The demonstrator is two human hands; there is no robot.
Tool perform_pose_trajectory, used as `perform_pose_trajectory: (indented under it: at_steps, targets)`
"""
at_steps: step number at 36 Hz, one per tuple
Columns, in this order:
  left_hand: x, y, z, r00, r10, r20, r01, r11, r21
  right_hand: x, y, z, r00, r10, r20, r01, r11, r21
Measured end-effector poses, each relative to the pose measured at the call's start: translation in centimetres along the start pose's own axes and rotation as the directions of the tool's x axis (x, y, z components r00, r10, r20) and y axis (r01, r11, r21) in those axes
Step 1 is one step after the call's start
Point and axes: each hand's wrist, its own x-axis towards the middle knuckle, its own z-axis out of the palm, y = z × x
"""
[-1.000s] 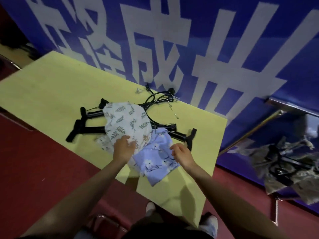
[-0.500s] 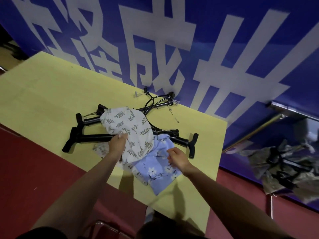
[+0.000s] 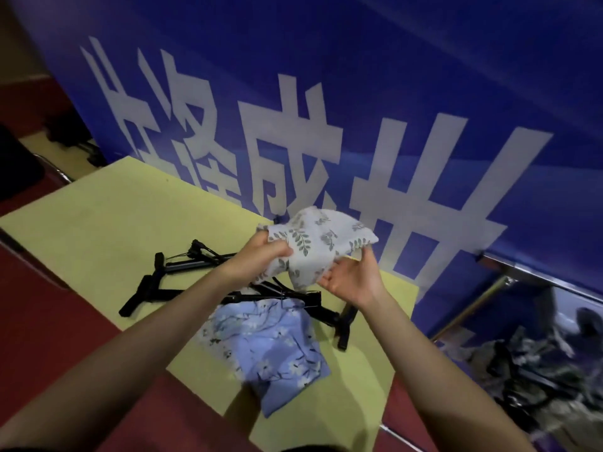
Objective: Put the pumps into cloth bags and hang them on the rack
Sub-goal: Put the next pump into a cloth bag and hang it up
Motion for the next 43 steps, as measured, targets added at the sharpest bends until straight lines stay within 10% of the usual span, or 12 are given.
perform_pose_trajectory:
  at_steps: [8, 12, 22, 31, 43]
  targets:
    - [-3.4, -5.9, 1.4, 0.909, -0.261, 0.325, 0.158, 0.937, 0.311, -1.4, -2.3, -0.7, 0.996, -0.034, 0.080, 0.044, 0.991, -0.130]
    - [-3.5, -9.0, 0.7, 0.851, -0.286, 0.441, 0.276, 0.957, 0.089, -1.8, -0.6, -1.2, 0.990, -0.019, 0.142, 0.069, 0.931, -0.358]
    - [2.4, -8.4, 0.2, 0.984, -0.158, 0.080, 0.177, 0.868, -0.464, -3.1, 3.8, 0.9, 0.924, -0.229, 0.307, 0.381, 0.625, -0.681]
    - [5.6, -5.3, -8.6, 0.993, 0.119, -0.022, -0.121, 0.962, -0.245, 0.5, 8.3, 6.9, 0.951, -0.300, 0.073, 0.275, 0.712, -0.646]
    - [6.4, -7.1, -15.6, 0.997, 0.080, 0.007, -0.080, 0.996, -0.050, 6.4, 15.5, 14.1, 0.874, -0.483, -0.047, 0.345, 0.687, -0.639]
